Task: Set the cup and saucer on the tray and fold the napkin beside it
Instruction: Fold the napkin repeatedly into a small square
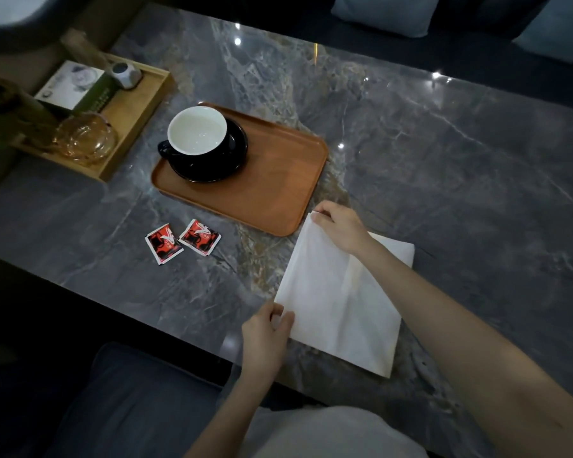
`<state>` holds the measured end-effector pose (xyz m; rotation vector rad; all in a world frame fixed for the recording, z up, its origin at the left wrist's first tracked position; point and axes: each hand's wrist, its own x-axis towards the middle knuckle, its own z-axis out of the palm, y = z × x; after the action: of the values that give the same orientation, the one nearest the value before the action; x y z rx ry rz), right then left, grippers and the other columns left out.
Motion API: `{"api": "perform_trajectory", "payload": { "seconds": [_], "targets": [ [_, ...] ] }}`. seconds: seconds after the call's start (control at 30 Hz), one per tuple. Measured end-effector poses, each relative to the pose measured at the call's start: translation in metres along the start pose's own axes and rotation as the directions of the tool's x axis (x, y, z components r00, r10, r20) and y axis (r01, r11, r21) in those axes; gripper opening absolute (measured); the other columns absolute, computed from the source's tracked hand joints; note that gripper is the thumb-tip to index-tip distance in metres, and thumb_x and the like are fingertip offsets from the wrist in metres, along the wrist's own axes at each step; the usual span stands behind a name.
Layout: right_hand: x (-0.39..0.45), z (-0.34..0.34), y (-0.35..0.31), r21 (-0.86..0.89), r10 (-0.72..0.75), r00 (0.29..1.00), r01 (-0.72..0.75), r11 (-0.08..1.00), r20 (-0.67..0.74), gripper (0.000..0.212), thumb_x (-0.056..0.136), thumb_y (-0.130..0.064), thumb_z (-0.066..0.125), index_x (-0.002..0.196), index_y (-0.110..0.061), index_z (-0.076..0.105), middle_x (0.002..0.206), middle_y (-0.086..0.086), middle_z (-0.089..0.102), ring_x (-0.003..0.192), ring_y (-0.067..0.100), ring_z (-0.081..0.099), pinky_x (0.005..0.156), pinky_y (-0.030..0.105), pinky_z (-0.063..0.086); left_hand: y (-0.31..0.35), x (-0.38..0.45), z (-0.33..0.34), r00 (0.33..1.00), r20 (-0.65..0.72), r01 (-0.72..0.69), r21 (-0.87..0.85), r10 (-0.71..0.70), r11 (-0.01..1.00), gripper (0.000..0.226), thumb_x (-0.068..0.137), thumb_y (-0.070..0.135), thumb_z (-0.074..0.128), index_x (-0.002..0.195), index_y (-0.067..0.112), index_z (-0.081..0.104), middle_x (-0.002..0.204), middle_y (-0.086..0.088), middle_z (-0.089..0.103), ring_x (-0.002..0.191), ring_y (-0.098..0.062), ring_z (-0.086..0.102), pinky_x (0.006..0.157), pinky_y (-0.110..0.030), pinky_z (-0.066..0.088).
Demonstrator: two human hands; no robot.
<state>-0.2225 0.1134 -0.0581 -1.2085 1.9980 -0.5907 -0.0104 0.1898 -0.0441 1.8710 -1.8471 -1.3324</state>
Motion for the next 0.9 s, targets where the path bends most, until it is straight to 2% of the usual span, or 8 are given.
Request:
{"api": "perform_trajectory", "payload": {
  "seconds": [0.17,0.3,0.43,0.53,0.6,0.73,0.83,0.9],
  "targets": [
    [0.002,0.005,-0.003,-0.093,0.022,1.000,-0.023,0.995,-0.009,0.022,0.094,-0.024,0.046,0.097,-0.007,0.060,0.099,0.018,0.066,0.095,0.033,0.059,0.080,0.041,0.044,-0.007,0.007,-0.001,0.993,0.075,0.092,-0.059,-0.088,0.994,0.015,0.084,0.024,0.063,0.083,0.010,0.063,0.068,0.002,0.058,0.071,-0.018,0.057,0.065,-0.027,0.042],
    [0.003,0.010,-0.005,-0.136,0.039,0.997,-0.047,0.990,-0.064,0.022,0.094,-0.026,0.048,0.095,-0.008,0.061,0.099,0.017,0.067,0.094,0.035,0.060,0.079,0.041,0.045,-0.013,0.013,-0.003,0.974,0.149,0.196,-0.172,-0.171,0.965,0.015,0.084,0.021,0.061,0.077,0.008,0.064,0.079,-0.017,0.068,0.077,-0.029,0.066,0.075,-0.043,0.056],
    [-0.003,0.019,-0.004,-0.207,-0.015,0.978,-0.029,0.978,-0.207,0.022,0.092,-0.025,0.051,0.095,-0.005,0.060,0.099,0.016,0.063,0.096,0.032,0.055,0.083,0.044,0.045,-0.012,0.017,-0.008,0.965,0.209,0.192,-0.170,-0.155,0.967,0.015,0.087,0.019,0.058,0.073,0.016,0.060,0.076,-0.011,0.068,0.050,-0.009,0.066,0.056,-0.028,0.058],
    [-0.013,0.026,0.001,-0.323,-0.116,0.932,-0.002,0.946,-0.344,0.019,0.090,-0.019,0.054,0.099,-0.004,0.059,0.103,0.016,0.059,0.101,0.032,0.049,0.088,0.040,0.041,-0.010,0.019,-0.011,0.962,0.242,0.154,-0.103,-0.125,0.983,0.010,0.087,0.019,0.057,0.083,0.012,0.060,0.060,-0.006,0.068,0.042,-0.011,0.063,0.045,-0.025,0.054],
    [-0.021,0.030,0.002,-0.339,-0.187,0.899,0.046,0.940,-0.396,0.015,0.087,-0.011,0.055,0.098,-0.002,0.061,0.105,0.017,0.061,0.103,0.034,0.052,0.090,0.041,0.042,-0.008,0.018,-0.013,0.965,0.243,0.099,-0.002,-0.096,0.995,0.012,0.088,0.025,0.055,0.087,0.014,0.060,0.052,-0.005,0.066,0.043,-0.019,0.063,0.045,-0.028,0.054],
    [-0.035,0.040,0.005,-0.338,-0.279,0.881,0.147,0.929,-0.383,0.019,0.086,0.001,0.052,0.099,0.000,0.065,0.107,0.017,0.065,0.104,0.034,0.057,0.092,0.042,0.045,-0.006,0.020,-0.017,0.984,0.180,-0.064,0.343,0.002,0.937,0.020,0.086,0.036,0.054,0.082,0.018,0.061,0.074,-0.010,0.068,0.072,-0.029,0.064,0.060,-0.033,0.049],
    [-0.040,0.047,0.011,-0.397,-0.264,0.921,0.137,0.907,-0.285,0.028,0.091,-0.001,0.045,0.114,-0.001,0.060,0.124,0.017,0.059,0.120,0.032,0.050,0.103,0.041,0.036,-0.004,0.018,-0.015,0.989,0.119,-0.135,0.455,0.091,0.880,0.020,0.086,0.035,0.054,0.085,0.018,0.063,0.087,-0.008,0.066,0.081,-0.029,0.062,0.064,-0.032,0.048],
    [-0.040,0.048,0.012,-0.440,-0.272,0.926,0.137,0.888,-0.262,0.030,0.090,0.000,0.045,0.117,-0.001,0.059,0.126,0.018,0.057,0.121,0.032,0.050,0.105,0.042,0.036,-0.005,0.016,-0.014,0.985,0.085,-0.173,0.442,0.151,0.880,0.021,0.087,0.032,0.054,0.087,0.013,0.064,0.097,-0.007,0.059,0.081,-0.027,0.060,0.064,-0.030,0.045]
  ]
}}
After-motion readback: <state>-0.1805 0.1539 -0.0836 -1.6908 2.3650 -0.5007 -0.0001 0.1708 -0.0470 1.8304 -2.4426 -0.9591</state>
